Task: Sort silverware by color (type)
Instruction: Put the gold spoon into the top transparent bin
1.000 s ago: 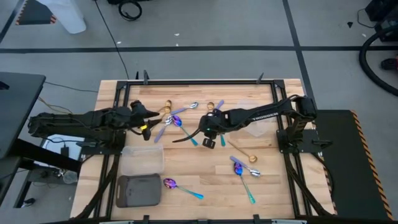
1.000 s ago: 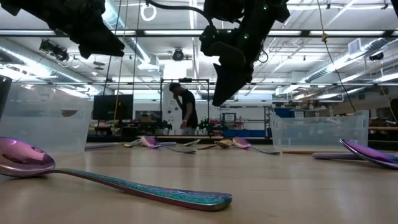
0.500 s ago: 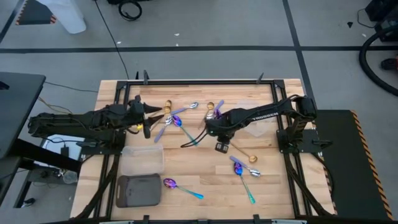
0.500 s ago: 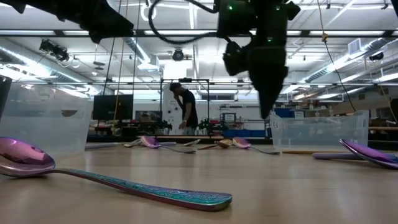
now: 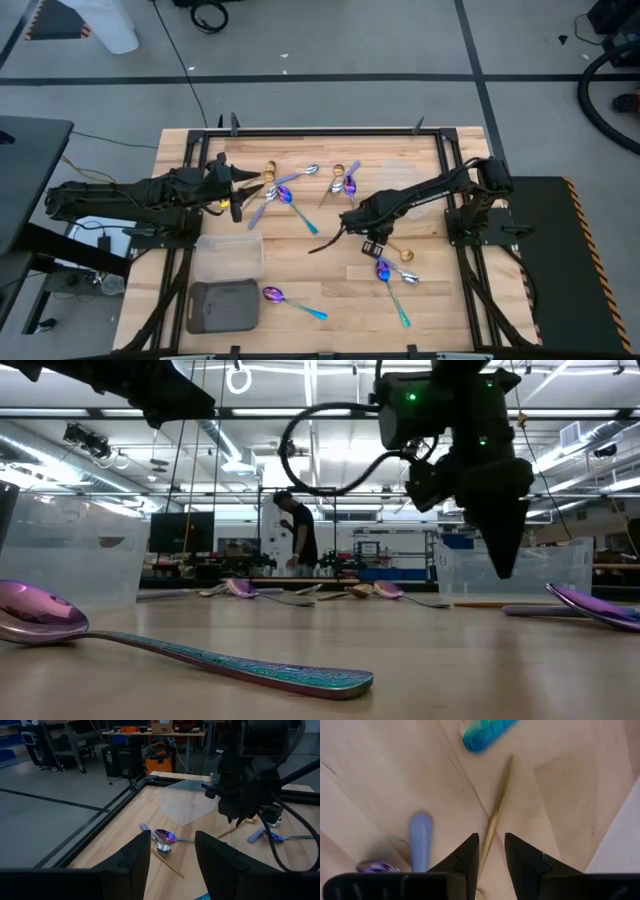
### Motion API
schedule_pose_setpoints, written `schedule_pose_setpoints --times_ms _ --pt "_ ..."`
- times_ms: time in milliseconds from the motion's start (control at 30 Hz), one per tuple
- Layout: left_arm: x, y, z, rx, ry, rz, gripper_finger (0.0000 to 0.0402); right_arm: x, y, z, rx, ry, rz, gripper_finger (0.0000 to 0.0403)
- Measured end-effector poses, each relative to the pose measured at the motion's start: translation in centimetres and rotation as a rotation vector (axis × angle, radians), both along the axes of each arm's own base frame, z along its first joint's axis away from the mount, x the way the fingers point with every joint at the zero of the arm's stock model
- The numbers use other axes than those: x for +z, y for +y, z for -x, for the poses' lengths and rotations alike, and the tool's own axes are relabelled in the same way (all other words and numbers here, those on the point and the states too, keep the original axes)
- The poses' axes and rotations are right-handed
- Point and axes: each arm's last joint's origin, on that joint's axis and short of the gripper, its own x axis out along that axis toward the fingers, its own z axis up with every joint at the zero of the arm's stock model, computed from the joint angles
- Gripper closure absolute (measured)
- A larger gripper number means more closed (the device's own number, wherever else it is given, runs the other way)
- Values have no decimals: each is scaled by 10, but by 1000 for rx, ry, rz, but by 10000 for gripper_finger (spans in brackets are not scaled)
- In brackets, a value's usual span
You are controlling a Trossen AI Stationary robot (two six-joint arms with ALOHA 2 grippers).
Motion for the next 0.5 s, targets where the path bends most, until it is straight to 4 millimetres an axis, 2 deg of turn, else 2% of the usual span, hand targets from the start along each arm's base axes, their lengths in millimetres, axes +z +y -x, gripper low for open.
schedule_pose_setpoints --times_ms 300,500 --pt "-1 0 0 0 8 0 240 -9 14 17 -26 90 -42 228" --pt "-2 0 0 1 14 11 240 -18 14 34 -66 109 -42 221"
